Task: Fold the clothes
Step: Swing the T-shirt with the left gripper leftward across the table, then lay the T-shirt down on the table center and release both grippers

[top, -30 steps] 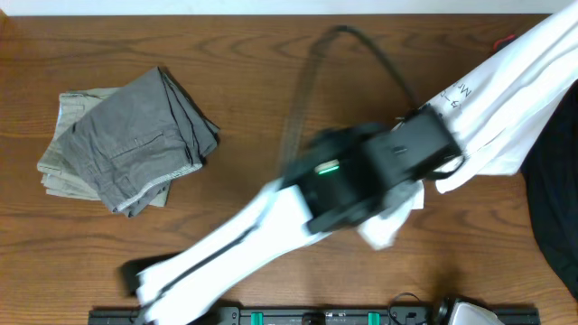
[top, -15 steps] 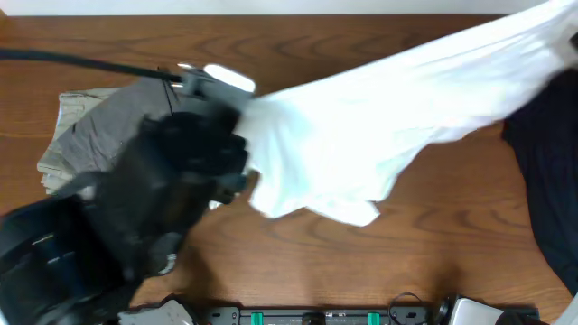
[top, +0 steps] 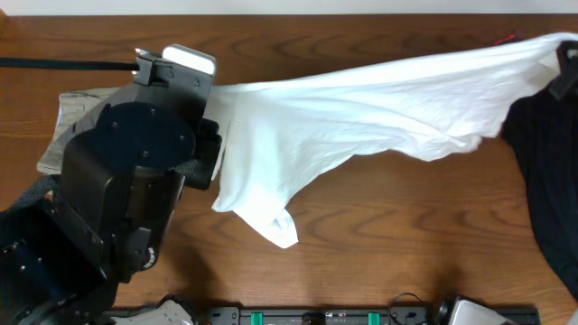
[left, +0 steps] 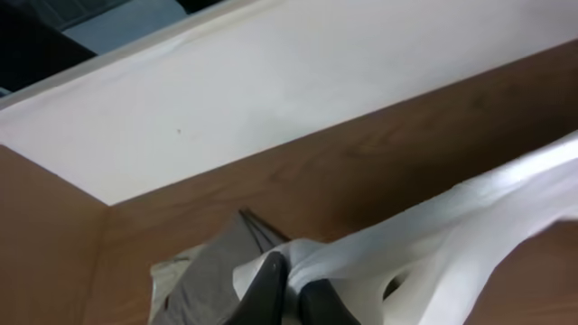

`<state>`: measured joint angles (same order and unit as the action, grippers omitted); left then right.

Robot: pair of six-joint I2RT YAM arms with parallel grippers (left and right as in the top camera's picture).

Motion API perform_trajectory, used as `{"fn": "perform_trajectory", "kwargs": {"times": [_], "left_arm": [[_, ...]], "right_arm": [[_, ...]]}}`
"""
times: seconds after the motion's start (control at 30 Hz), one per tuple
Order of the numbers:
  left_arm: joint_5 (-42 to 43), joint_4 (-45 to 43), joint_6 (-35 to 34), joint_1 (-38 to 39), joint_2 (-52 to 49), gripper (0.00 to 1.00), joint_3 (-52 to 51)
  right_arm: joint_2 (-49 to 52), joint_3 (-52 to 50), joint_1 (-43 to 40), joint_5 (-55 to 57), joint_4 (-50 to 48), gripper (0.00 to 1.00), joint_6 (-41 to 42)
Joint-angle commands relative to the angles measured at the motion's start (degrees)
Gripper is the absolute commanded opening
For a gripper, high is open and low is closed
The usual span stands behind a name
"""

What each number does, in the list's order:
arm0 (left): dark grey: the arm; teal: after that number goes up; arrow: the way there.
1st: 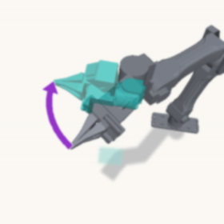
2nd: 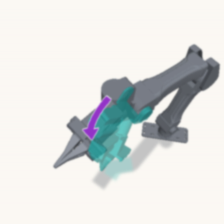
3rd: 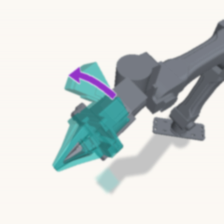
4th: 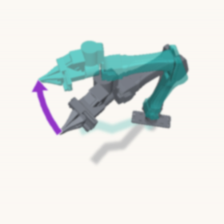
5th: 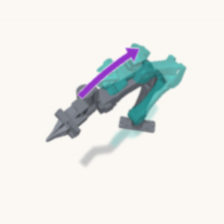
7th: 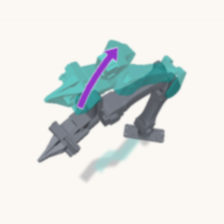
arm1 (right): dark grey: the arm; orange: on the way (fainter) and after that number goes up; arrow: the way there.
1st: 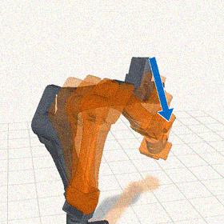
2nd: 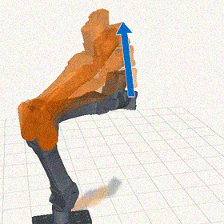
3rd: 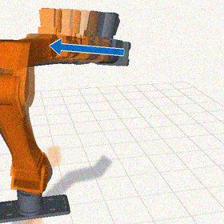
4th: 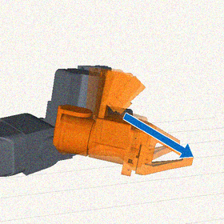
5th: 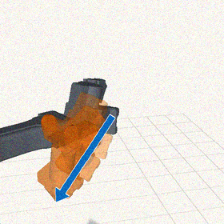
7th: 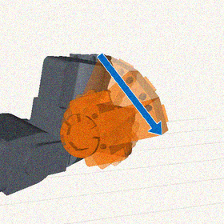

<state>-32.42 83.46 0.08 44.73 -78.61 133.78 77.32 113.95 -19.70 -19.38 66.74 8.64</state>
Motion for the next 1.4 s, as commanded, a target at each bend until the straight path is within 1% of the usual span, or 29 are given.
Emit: {"fn": "perform_trajectory", "kwargs": {"times": [0.0,0.13,0.2,0.33,0.53,0.63,0.67,0.77,0.87,0.97,1.07,1.13,1.17,1.2,1.23,1.27,1.3,1.33,1.37], "left_arm": [[-2.5,0.5,-0.3,1.0,2.0,0.06,1.8],[-0.6,2.7,-4.5,5.6,3.7,0.06,5.8],[-0.6,3.7,-4.9,6.6,4.4,0.06,7.3],[-0.6,8.5,-5.4,6.7,5.0,0.06,9.8],[-1.9,10.4,-5.2,6.7,2.7,0.07,9.6],[-5.7,10.4,-5.0,6.1,-1.3,0.06,9.1],[-6.9,10.3,-4.9,5.0,-3.2,0.07,9.1],[-7.0,8.9,-3.0,0.6,-9.9,0.07,9.0],[-1.3,5.4,1.0,-5.0,-17.8,0.07,9.0],[5.2,-0.4,4.8,-10.9,-26.5,0.07,9.0],[6.1,-7.3,8.6,-15.5,-34.7,0.07,9.0],[7.2,-13.1,11.8,-18.2,-39.7,0.08,9.0],[9.2,-17.3,15.3,-19.9,-42.7,0.09,9.0],[10.2,-20.8,17.4,-21.1,-45.0,0.14,9.0],[10.4,-24.0,18.1,-22.2,-46.8,0.22,9.0],[10.4,-26.7,16.5,-23.6,-48.4,0.28,9.0],[10.6,-27.9,13.8,-24.5,-49.2,0.37,9.1],[11.8,-28.0,12.2,-25.4,-49.4,0.41,9.1],[12.8,-27.5,12.1,-26.0,-49.3,0.45,9.1]], "right_arm": [[-5.7,0.8,-0.5,7.7,1.4,0.01,-1.9],[-11.0,0.8,-0.5,12.4,6.3,0.01,-0.2],[-12.9,0.8,-0.5,14.6,8.4,0.01,0.7],[-15.9,0.8,-0.5,19.1,12.0,0.01,2.3],[-14.9,0.8,-0.5,20.9,14.6,0.01,2.7],[-11.8,0.8,-0.5,20.9,15.9,0.01,2.7],[-10.4,0.8,-0.5,20.9,16.3,0.01,2.7],[-5.7,0.8,-0.5,20.3,16.7,0.02,2.6],[-0.2,0.8,-0.5,18.4,16.6,0.06,2.0],[6.5,0.8,-0.5,16.0,15.7,0.08,1.6],[13.8,0.7,-0.2,14.0,12.8,0.08,1.6],[19.4,0.7,0.4,13.0,8.2,0.08,1.6],[22.2,0.7,0.8,12.7,4.7,0.08,1.9],[24.9,0.7,1.2,12.9,0.5,0.07,3.3],[27.6,0.7,1.5,12.9,-3.8,0.06,4.9],[29.6,0.7,1.6,11.8,-6.7,0.06,5.7],[31.1,0.7,1.7,10.0,-8.6,0.06,5.7],[32.3,0.7,1.7,8.2,-9.4,0.08,5.5],[32.9,0.7,1.7,7.6,-9.2,0.12,5.4]]}}
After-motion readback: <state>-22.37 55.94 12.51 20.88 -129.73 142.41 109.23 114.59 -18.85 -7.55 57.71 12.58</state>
